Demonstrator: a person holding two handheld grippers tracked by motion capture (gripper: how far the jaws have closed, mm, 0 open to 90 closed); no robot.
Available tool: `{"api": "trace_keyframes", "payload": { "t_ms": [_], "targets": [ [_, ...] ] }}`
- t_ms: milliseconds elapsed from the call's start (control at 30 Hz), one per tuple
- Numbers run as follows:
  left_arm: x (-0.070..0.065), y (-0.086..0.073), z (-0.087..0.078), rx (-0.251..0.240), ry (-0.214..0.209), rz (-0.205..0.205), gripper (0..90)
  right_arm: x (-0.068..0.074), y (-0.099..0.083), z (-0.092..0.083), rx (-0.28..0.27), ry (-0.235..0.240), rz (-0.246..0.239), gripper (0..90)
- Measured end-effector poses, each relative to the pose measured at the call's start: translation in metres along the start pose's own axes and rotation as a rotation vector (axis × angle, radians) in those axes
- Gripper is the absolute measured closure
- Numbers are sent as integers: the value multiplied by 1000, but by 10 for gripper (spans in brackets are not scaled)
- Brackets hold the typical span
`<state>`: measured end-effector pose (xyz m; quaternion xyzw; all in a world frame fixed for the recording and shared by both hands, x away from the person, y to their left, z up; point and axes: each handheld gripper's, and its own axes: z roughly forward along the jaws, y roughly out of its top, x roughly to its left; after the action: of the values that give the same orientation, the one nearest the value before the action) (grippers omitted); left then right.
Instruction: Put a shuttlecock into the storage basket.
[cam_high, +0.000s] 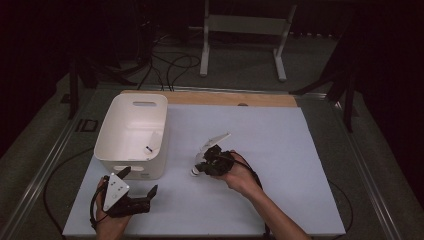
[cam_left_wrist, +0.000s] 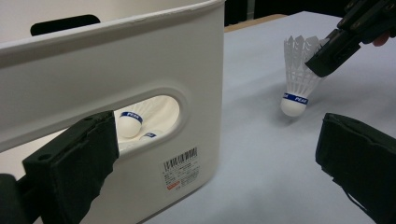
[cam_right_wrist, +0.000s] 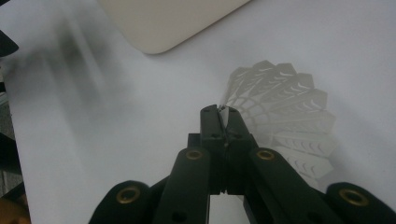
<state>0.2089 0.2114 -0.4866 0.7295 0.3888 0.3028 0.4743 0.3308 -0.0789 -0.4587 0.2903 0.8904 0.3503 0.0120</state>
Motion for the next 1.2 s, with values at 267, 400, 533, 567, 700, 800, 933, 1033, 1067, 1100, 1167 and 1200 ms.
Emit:
{"api": "trace_keyframes", "payload": {
  "t_ms": [267, 400, 533, 567, 700, 800, 933, 1033, 1067, 1100, 1167, 1200],
  "targets": [
    [0, 0, 0, 0, 0, -1, 2, 0, 3, -3, -15, -1, 0, 897],
    [0, 0, 0, 0, 0, -1, 2, 0, 5, -4, -21, -3, 0, 897],
    [0, 0, 0, -1, -1, -2, 2, 0, 7, -6, -28, -7, -2, 897],
    [0, 0, 0, 0, -1, -2, 1, 0, 7, -7, -31, -8, 1, 897],
    [0, 0, 0, 0, -1, -1, 2, 0, 9, -8, -35, -10, 1, 897],
    [0, 0, 0, 1, -1, 0, 2, 0, 9, -9, -37, -12, -2, 897],
    [0, 0, 1, 1, -1, 0, 2, -1, 10, -10, -43, -15, 0, 897],
    [0, 0, 0, 1, -1, 0, 2, -1, 11, -11, -49, -19, -4, 897],
    [0, 0, 1, 1, -1, 0, 2, -1, 11, -12, -54, -19, -5, 897],
    [0, 0, 0, 1, -1, 1, 2, -1, 12, -13, -56, -20, -9, 897],
    [0, 0, 0, 2, 0, 1, 2, -1, 13, -13, -56, -20, -7, 897],
    [0, 0, 0, 2, 0, 1, 2, -1, 13, -13, -56, -20, -7, 897]
  ]
}}
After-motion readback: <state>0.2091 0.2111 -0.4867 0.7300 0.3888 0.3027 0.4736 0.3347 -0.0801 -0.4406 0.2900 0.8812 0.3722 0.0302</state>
